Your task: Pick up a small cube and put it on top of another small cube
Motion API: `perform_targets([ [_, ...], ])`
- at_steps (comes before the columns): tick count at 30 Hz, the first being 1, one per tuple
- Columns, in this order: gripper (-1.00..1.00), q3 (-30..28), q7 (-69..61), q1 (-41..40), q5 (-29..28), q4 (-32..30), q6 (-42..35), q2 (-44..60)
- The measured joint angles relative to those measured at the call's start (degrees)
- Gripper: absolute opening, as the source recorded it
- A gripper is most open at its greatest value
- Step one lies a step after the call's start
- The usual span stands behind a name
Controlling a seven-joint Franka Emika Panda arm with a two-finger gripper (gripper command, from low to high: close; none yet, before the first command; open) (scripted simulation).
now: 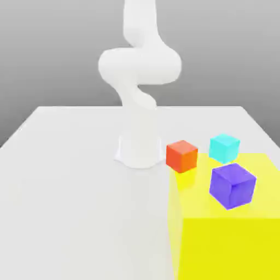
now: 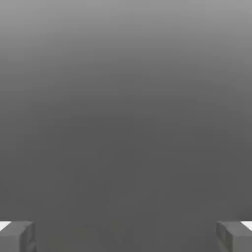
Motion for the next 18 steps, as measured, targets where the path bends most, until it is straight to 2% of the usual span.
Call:
perform_targets([
  [3,0.0,-3.03,-6.13,1.56,0.01,1.77,-2.08,5.1],
  [9,0.0,-2.14,-17.1,8.93,3.25,0.24,-6.98,12.62],
  [18,0.0,-2.79,-38.49,20.57,15.59,-2.8,-13.55,24.49],
])
